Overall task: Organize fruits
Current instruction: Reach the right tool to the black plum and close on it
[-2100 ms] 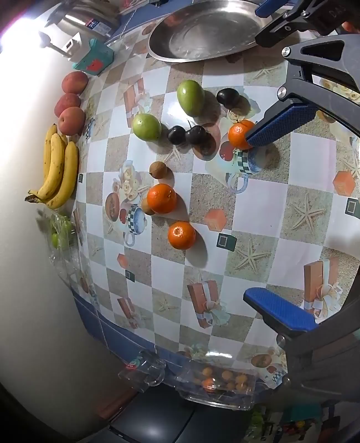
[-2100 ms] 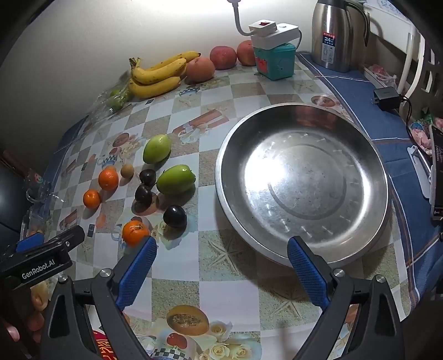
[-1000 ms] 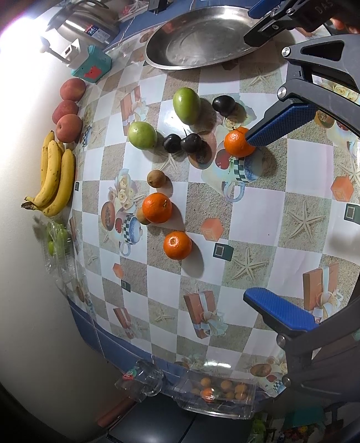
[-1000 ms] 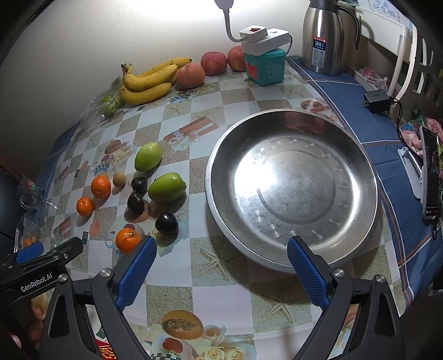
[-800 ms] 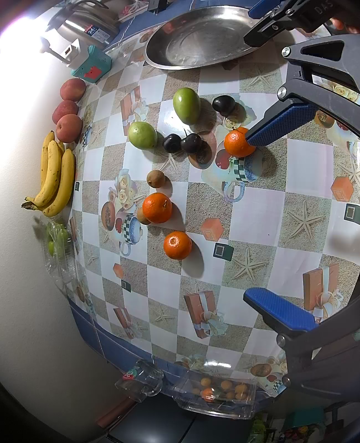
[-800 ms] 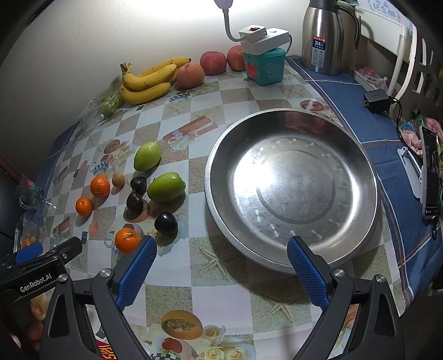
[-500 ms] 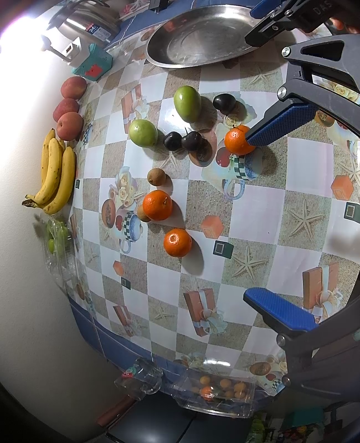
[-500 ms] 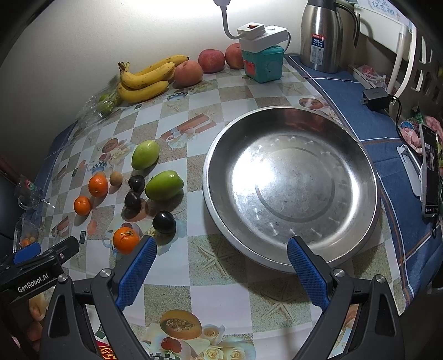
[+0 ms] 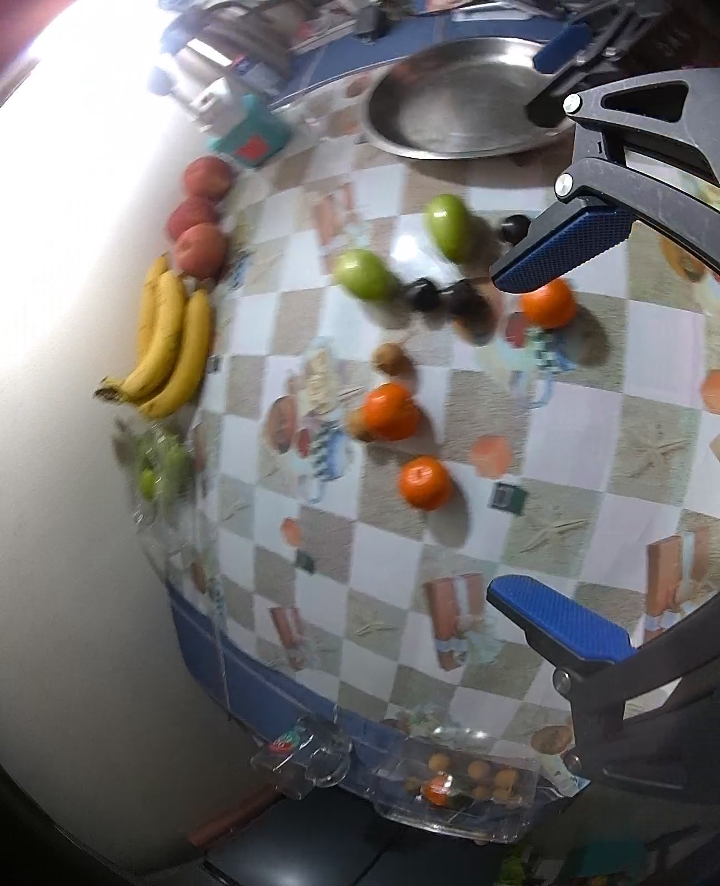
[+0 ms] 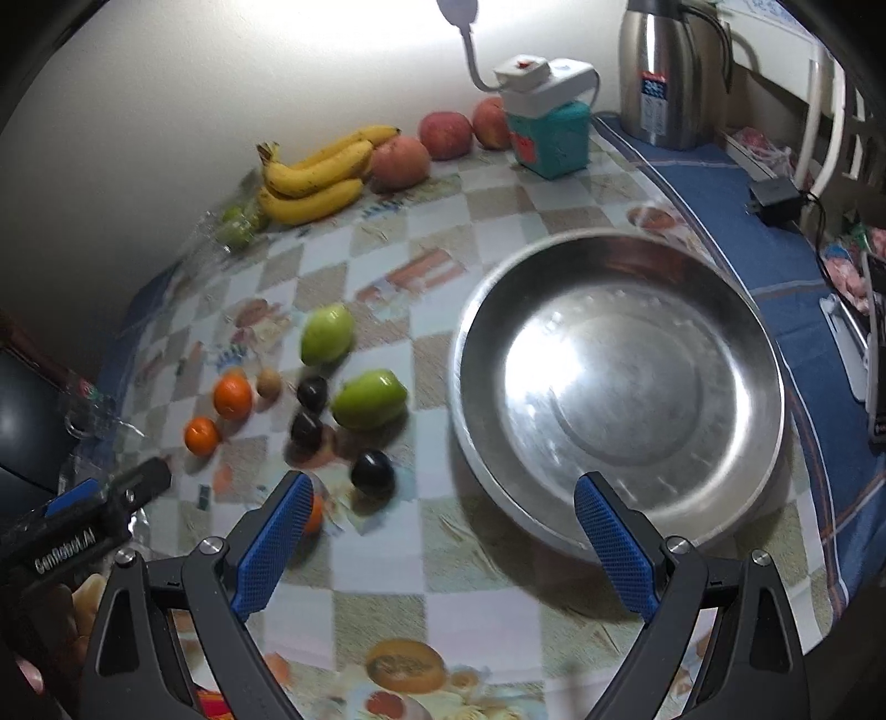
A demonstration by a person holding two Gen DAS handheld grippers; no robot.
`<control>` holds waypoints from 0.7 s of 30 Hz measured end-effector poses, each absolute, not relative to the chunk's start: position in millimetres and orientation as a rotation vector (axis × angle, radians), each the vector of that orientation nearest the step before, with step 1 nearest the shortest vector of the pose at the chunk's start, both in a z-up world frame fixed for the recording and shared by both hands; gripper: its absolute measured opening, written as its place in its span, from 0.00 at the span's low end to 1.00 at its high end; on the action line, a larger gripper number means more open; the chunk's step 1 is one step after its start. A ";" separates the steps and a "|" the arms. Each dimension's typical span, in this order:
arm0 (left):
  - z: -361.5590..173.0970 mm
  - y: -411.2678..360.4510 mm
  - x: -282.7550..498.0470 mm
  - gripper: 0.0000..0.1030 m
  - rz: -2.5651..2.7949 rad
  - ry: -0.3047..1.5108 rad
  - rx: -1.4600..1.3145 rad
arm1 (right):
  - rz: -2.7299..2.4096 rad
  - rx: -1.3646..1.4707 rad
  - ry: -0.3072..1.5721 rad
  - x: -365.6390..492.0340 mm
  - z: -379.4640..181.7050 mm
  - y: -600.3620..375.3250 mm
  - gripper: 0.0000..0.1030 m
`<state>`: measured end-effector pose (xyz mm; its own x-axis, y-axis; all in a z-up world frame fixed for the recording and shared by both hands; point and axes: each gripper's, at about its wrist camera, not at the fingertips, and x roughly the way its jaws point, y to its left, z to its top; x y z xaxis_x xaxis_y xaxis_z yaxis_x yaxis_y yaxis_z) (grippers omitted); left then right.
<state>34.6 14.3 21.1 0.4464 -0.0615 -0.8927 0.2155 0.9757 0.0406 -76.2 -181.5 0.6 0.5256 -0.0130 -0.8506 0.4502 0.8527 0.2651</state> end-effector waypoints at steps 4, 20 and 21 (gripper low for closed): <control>28.9 15.0 45.2 1.00 -0.153 1.070 0.082 | -0.285 0.461 0.990 -59.4 9.0 -176.9 0.93; -16.0 20.7 72.4 1.00 -0.052 1.170 -0.030 | -0.257 0.447 1.209 -3.0 -41.1 -162.3 0.51; -17.5 20.3 72.5 1.00 -0.053 1.175 -0.027 | -0.259 0.446 1.226 -1.4 -46.2 -161.0 0.47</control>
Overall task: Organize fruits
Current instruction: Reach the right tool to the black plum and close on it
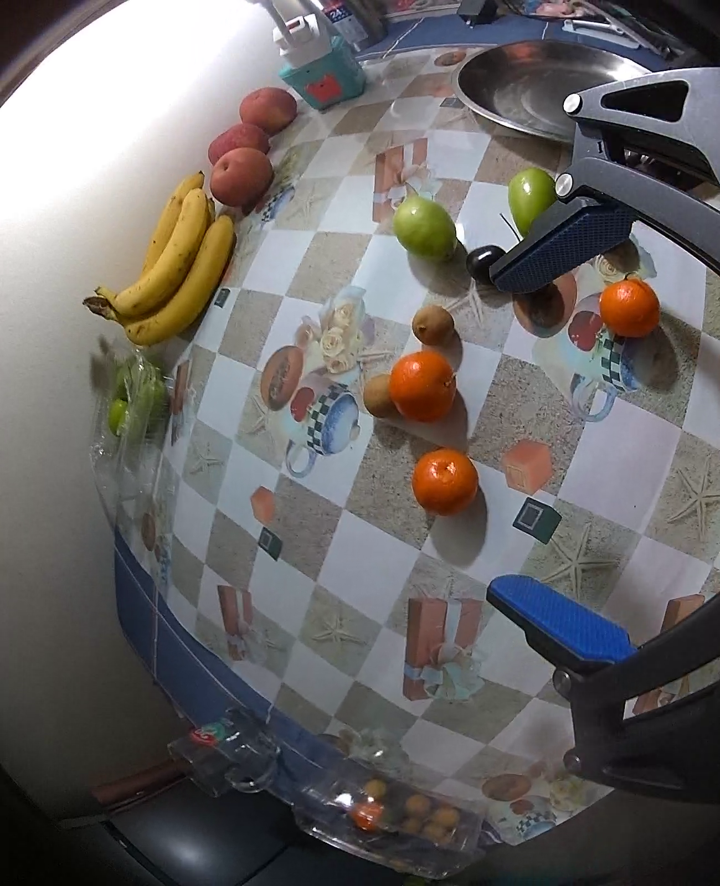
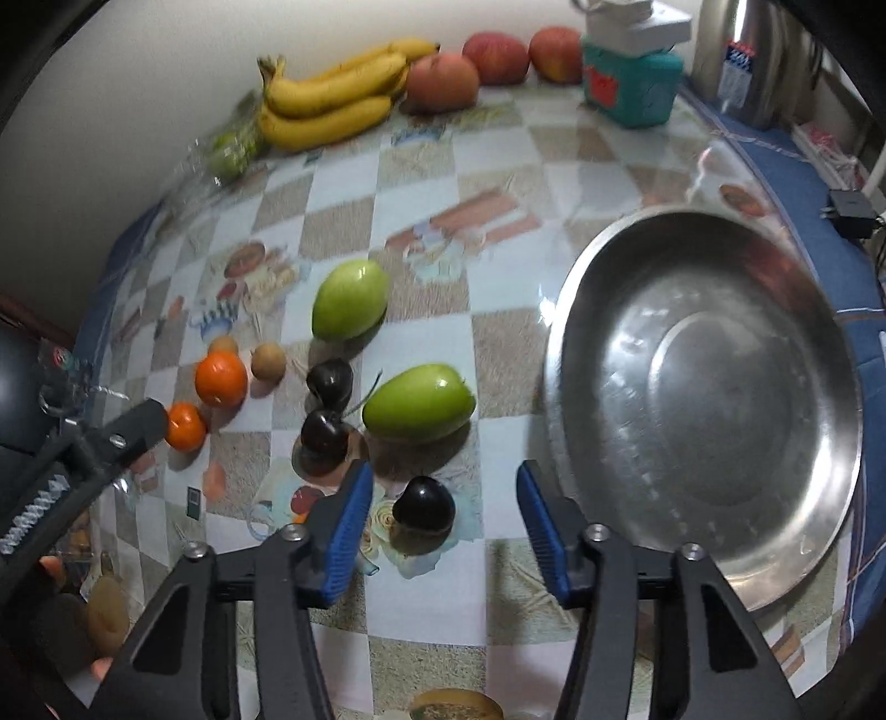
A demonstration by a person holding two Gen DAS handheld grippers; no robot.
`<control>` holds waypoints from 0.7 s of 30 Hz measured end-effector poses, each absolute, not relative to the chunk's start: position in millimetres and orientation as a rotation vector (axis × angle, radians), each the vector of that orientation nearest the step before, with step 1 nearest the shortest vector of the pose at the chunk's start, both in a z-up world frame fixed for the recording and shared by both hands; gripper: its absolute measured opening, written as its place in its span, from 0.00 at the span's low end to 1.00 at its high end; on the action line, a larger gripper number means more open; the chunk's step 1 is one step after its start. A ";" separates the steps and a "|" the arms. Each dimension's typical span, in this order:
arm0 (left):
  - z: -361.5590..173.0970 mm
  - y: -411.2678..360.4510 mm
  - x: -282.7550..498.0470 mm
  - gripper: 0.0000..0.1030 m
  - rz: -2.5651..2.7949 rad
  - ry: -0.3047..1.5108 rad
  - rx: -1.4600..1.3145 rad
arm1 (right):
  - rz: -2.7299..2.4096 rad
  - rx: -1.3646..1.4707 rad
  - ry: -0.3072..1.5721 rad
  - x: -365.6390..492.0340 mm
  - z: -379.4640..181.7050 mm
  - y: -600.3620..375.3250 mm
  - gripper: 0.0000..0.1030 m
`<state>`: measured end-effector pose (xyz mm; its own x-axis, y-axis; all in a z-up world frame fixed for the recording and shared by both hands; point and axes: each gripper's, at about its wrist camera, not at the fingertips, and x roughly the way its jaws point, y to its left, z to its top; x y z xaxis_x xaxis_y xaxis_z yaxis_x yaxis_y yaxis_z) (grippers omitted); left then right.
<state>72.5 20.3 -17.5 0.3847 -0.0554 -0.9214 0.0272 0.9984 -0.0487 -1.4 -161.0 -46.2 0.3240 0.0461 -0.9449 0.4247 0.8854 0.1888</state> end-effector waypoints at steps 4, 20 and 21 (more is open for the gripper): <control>-28.3 10.0 69.9 1.00 -0.102 1.221 -0.022 | -0.238 0.464 1.257 0.1 -58.2 -157.4 0.42; -55.8 8.1 70.2 1.00 -0.133 1.365 -0.121 | -0.205 0.469 1.308 8.7 -77.3 -152.6 0.34; -55.8 7.8 70.0 1.00 -0.142 1.369 -0.126 | -0.203 0.470 1.310 8.6 -77.8 -152.1 0.30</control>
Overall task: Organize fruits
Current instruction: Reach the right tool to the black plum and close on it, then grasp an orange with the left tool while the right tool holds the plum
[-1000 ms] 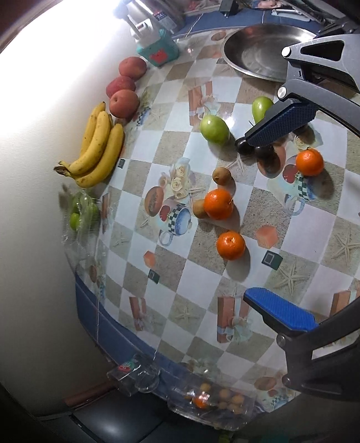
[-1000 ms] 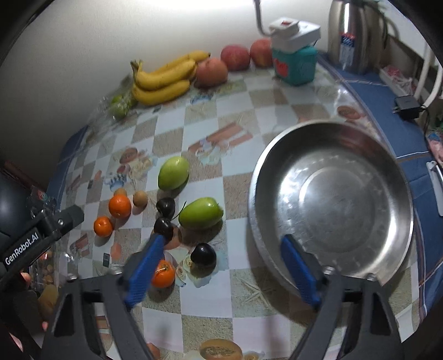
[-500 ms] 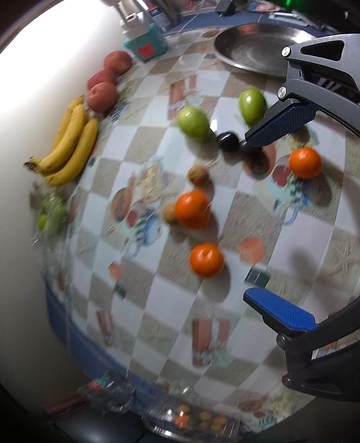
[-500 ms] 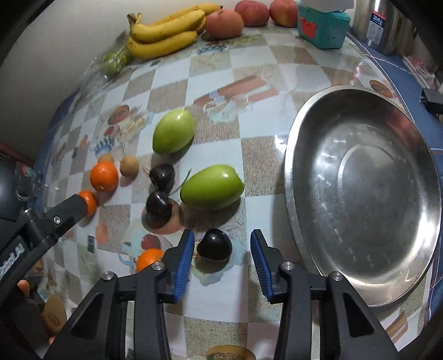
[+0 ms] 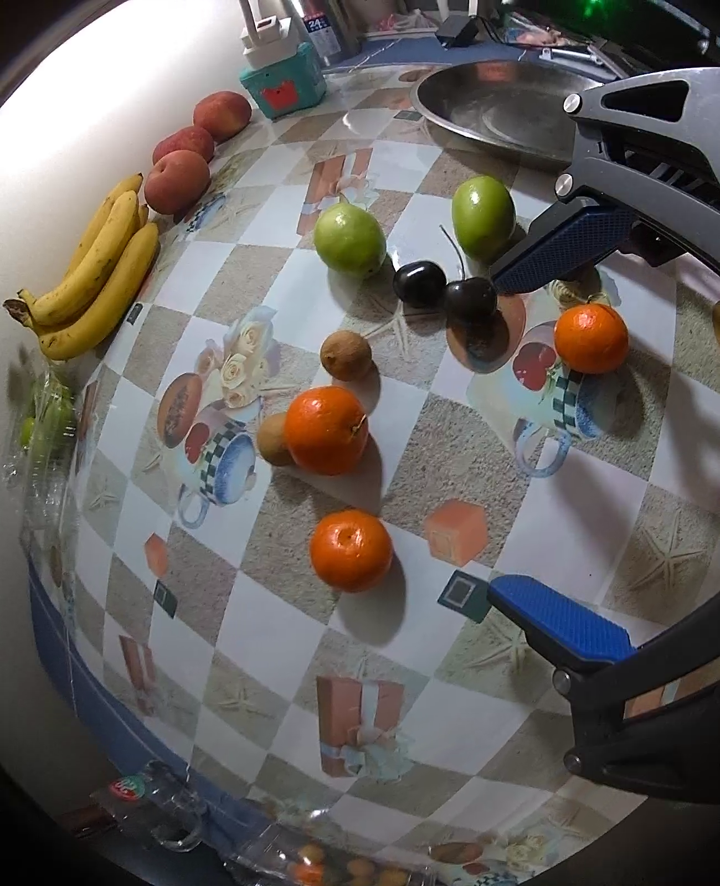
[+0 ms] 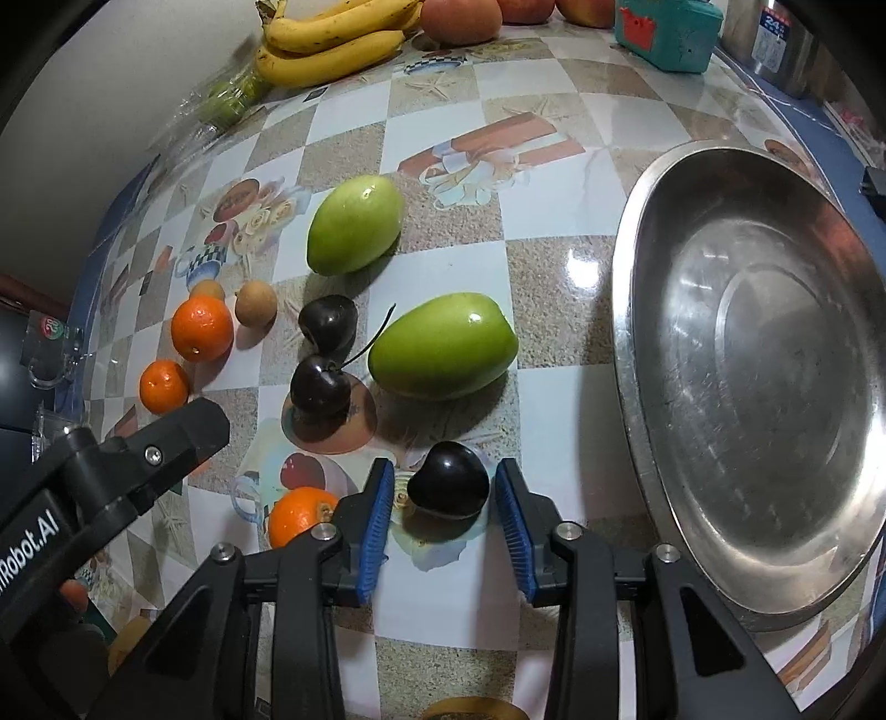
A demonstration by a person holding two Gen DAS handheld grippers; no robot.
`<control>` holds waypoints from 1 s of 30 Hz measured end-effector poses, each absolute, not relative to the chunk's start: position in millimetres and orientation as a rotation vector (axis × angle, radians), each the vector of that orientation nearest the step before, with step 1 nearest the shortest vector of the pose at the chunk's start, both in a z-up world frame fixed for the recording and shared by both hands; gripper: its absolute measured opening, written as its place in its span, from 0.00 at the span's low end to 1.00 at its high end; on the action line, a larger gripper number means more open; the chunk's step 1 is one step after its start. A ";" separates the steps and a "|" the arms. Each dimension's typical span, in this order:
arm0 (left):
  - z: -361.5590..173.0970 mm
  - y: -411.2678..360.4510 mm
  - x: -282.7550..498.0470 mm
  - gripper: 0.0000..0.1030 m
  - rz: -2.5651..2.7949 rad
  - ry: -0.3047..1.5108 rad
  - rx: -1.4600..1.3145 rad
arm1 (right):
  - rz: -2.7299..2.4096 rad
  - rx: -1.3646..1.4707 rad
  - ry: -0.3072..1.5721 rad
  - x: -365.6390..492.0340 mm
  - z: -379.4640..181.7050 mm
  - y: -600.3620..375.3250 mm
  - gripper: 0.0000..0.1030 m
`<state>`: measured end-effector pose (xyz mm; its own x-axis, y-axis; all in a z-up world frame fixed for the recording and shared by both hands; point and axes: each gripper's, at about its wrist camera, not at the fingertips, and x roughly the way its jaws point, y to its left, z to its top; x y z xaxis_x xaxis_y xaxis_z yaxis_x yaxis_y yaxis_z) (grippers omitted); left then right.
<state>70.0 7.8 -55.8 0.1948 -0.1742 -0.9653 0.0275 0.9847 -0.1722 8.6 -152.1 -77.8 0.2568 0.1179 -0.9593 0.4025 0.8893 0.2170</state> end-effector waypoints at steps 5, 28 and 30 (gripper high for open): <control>-51.3 0.9 67.2 1.00 -0.204 1.368 -0.143 | -0.203 0.483 1.284 3.3 -72.0 -153.5 0.30; -72.8 -48.9 43.0 0.54 -0.339 1.469 0.012 | -0.284 0.568 1.123 -38.7 -28.7 -192.8 0.30; -74.9 -50.0 41.7 0.49 -0.340 1.476 0.019 | -0.286 0.570 1.124 -39.5 -29.3 -192.7 0.30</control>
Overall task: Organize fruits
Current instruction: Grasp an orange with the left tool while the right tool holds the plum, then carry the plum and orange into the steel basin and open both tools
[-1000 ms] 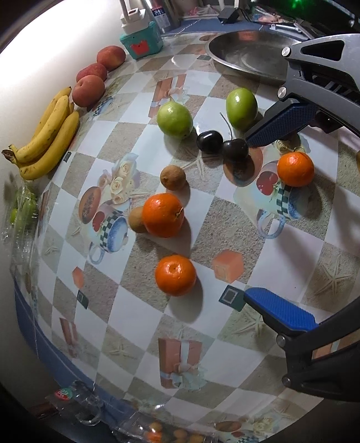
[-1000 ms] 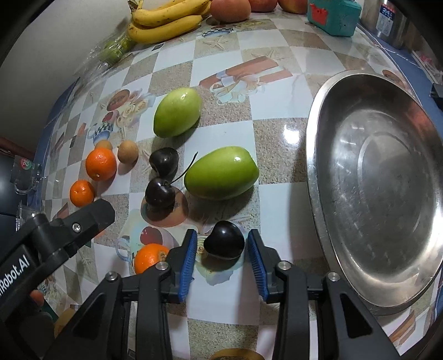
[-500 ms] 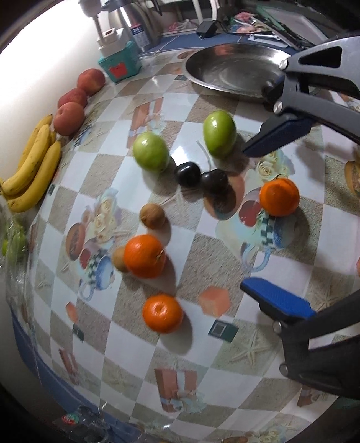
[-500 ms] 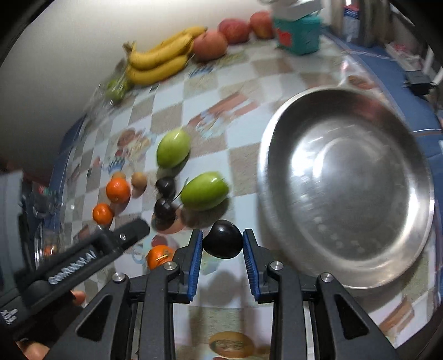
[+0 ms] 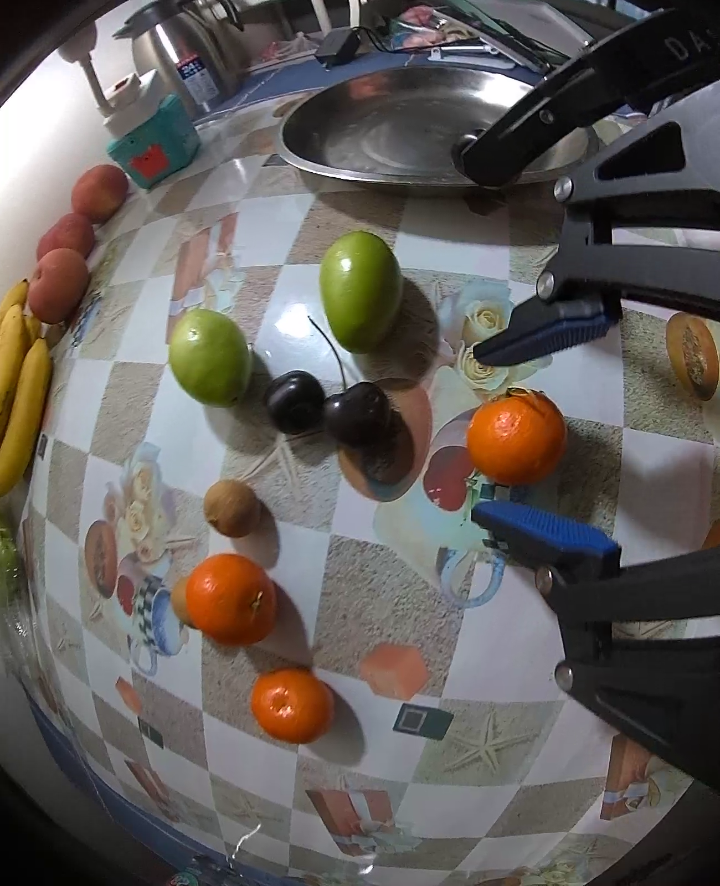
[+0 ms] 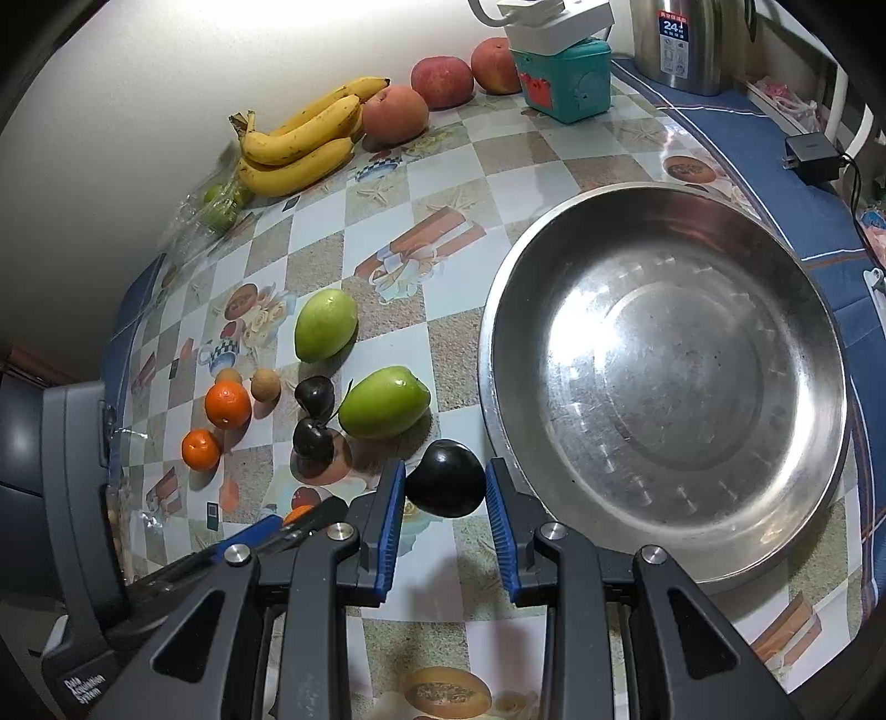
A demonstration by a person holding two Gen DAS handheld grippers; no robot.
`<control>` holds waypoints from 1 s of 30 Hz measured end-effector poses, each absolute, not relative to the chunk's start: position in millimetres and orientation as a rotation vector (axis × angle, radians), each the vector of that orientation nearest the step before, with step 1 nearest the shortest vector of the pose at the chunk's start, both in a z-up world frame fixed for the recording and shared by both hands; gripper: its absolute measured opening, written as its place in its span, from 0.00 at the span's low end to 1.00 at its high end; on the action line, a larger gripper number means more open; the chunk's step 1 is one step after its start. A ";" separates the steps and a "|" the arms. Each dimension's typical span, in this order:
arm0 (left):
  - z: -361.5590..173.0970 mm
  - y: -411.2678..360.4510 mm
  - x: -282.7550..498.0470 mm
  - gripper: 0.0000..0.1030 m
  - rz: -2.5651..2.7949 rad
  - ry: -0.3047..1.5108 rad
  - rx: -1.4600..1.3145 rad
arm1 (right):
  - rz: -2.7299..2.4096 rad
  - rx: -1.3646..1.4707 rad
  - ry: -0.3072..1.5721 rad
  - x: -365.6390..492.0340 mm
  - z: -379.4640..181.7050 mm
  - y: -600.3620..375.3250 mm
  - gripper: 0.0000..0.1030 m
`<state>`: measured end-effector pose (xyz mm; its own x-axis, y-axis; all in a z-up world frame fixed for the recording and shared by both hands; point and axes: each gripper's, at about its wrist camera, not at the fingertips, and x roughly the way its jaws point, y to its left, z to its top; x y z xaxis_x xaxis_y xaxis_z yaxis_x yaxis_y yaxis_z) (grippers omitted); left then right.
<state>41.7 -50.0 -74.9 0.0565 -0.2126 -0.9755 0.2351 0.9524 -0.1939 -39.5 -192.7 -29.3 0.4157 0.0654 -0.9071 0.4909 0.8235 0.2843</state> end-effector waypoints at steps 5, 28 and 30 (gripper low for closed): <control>-75.9 -50.7 40.0 0.37 -0.333 1.475 0.014 | -0.284 0.576 1.125 -39.8 -29.2 -194.1 0.30; -5.2 -98.2 21.1 0.36 -0.605 1.226 0.054 | -0.530 0.636 1.090 -60.3 -35.3 -256.8 0.30; -1.8 -119.8 18.0 0.36 -0.659 1.206 0.086 | -0.566 0.651 1.088 -64.6 -38.2 -267.1 0.30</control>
